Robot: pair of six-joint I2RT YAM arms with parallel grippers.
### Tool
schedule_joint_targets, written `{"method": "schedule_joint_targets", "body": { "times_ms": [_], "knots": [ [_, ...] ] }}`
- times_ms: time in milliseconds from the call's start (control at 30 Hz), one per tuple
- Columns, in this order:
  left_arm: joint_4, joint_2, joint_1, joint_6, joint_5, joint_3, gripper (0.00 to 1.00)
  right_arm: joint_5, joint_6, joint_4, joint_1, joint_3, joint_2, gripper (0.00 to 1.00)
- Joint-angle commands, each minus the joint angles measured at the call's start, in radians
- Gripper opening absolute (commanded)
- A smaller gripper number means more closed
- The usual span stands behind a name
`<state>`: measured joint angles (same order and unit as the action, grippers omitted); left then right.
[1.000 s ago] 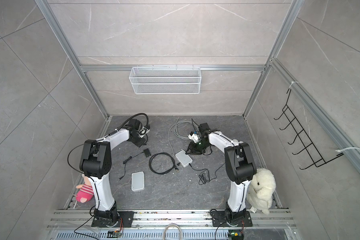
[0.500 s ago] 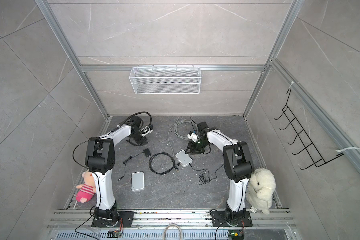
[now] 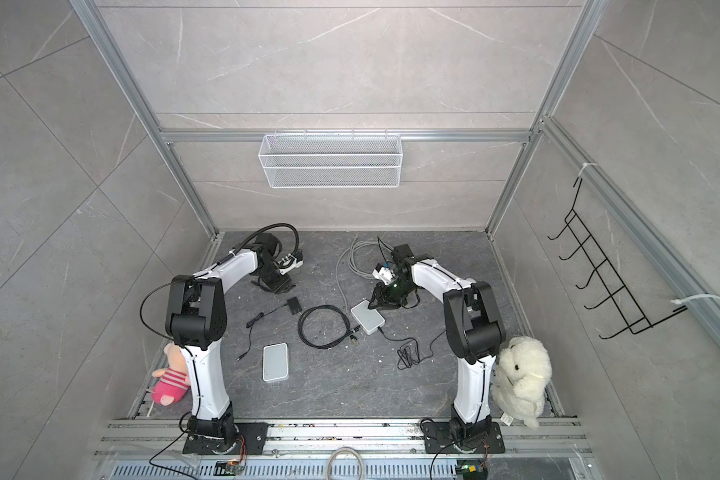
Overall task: Insert the plug into the switch port
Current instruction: 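Grasp the black ethernet cable's plug end with the left gripper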
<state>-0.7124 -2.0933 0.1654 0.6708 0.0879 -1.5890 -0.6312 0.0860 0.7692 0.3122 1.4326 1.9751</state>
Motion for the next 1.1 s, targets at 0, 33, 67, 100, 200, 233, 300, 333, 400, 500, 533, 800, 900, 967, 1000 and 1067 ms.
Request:
{"method": "schedule_joint_targets", "body": {
  "times_ms": [0, 33, 67, 100, 200, 233, 300, 333, 400, 500, 533, 800, 900, 967, 1000, 1067],
  "knots": [
    [0.02, 0.038, -0.005, 0.019, 0.01, 0.027, 0.5, 0.011, -0.006, 0.003, 0.005, -0.014, 0.013, 0.36],
    [0.047, 0.033, -0.005, 0.009, -0.002, 0.037, 0.5, 0.011, -0.006, 0.004, 0.005, -0.012, 0.014, 0.36],
    [0.058, 0.025, -0.006, 0.005, -0.003, 0.041, 0.5, 0.01, -0.006, 0.003, 0.007, -0.012, 0.017, 0.36],
    [0.069, 0.014, -0.005, 0.0, -0.009, 0.04, 0.49, 0.008, -0.006, 0.005, 0.007, -0.009, 0.018, 0.36],
    [0.109, -0.008, -0.006, -0.008, -0.015, 0.049, 0.44, 0.008, -0.012, 0.015, 0.011, -0.004, 0.018, 0.35],
    [0.117, -0.011, -0.007, -0.01, -0.015, 0.052, 0.4, 0.01, -0.015, 0.021, 0.014, -0.002, 0.015, 0.35],
    [0.125, -0.015, -0.009, -0.014, -0.012, 0.05, 0.28, 0.013, -0.023, 0.031, 0.013, 0.0, 0.009, 0.34],
    [0.127, -0.013, -0.01, -0.016, -0.009, 0.049, 0.24, 0.013, -0.026, 0.034, 0.014, 0.002, 0.005, 0.34],
    [0.13, -0.009, -0.009, -0.018, -0.005, 0.041, 0.18, 0.012, -0.027, 0.035, 0.013, 0.0, -0.001, 0.34],
    [0.134, 0.006, -0.009, -0.027, -0.01, 0.017, 0.13, -0.001, -0.016, 0.023, 0.013, 0.004, -0.008, 0.34],
    [0.142, 0.016, -0.009, -0.032, -0.013, 0.01, 0.11, -0.006, -0.011, 0.017, 0.014, 0.004, -0.008, 0.34],
    [0.022, 0.129, 0.011, -0.122, 0.087, -0.129, 0.09, -0.038, 0.023, -0.03, 0.01, 0.004, -0.046, 0.35],
    [-0.037, 0.18, 0.091, -0.165, 0.132, -0.145, 0.09, -0.057, 0.046, -0.068, -0.002, -0.019, -0.059, 0.37],
    [-0.051, 0.202, 0.174, -0.199, 0.135, -0.129, 0.1, -0.054, 0.053, -0.083, -0.015, -0.034, -0.062, 0.37],
    [-0.06, 0.207, 0.219, -0.219, 0.123, -0.116, 0.11, -0.051, 0.057, -0.088, -0.022, -0.042, -0.064, 0.37],
    [-0.083, 0.207, 0.302, -0.264, 0.086, -0.097, 0.11, -0.055, 0.067, -0.104, -0.037, -0.06, -0.072, 0.37]
  ]
}}
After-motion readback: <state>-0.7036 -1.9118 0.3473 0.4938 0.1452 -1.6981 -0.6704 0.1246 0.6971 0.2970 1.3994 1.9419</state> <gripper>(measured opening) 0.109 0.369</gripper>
